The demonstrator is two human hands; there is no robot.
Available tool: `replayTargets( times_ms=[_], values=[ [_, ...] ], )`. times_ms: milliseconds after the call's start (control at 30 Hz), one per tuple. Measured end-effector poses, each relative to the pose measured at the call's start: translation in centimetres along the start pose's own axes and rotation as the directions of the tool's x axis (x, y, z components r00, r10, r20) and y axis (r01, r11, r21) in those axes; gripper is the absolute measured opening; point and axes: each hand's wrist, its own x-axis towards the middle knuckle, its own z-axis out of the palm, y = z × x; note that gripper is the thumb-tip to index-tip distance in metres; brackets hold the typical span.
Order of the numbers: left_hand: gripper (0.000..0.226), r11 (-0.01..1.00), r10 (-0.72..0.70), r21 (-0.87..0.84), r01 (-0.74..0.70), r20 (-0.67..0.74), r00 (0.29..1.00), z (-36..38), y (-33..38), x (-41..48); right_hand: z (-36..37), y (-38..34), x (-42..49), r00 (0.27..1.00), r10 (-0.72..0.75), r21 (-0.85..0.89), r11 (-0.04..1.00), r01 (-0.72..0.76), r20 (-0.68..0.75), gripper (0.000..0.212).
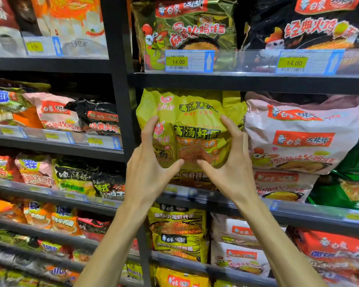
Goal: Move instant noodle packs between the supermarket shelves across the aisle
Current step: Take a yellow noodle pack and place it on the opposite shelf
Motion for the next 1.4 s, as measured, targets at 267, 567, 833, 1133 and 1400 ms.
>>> replayTargets(
  times_ms=[267,567,833,1133,1400],
  values=[
    [0.105,0.996,0.051,-0.072,-0.055,-0.053,0.997,-0.5,-0.7,-2.2,-1.1,-0.9,-1.4,0.998,-0.065,0.023,0.998,0.065,-0.013,0.090],
    [0.103,0.948,0.013,-0.319,-0.011,0.006,1.000,1.1,-2.5,-2.5,-1.3,-0.7,-2.5,0.999,-0.032,0.049,0.998,0.033,-0.018,0.087],
    [0.101,0.914,-0.018,-0.404,0.034,0.043,0.999,-0.1,-2.6,-4.7,-1.8,-2.8,-4.9,0.996,-0.086,0.006,0.996,0.086,-0.017,0.088],
    [0.100,0.900,0.013,-0.435,0.003,0.035,0.999,-2.9,-1.7,-6.3,-2.2,-4.9,-7.3,0.995,-0.094,0.013,0.996,0.094,-0.016,0.081],
    [0.100,0.938,0.084,-0.336,-0.083,-0.011,0.996,-5.6,0.2,-11.2,-3.6,-7.6,-12.0,0.996,-0.071,0.087,0.993,0.075,-0.046,0.085]
  ],
)
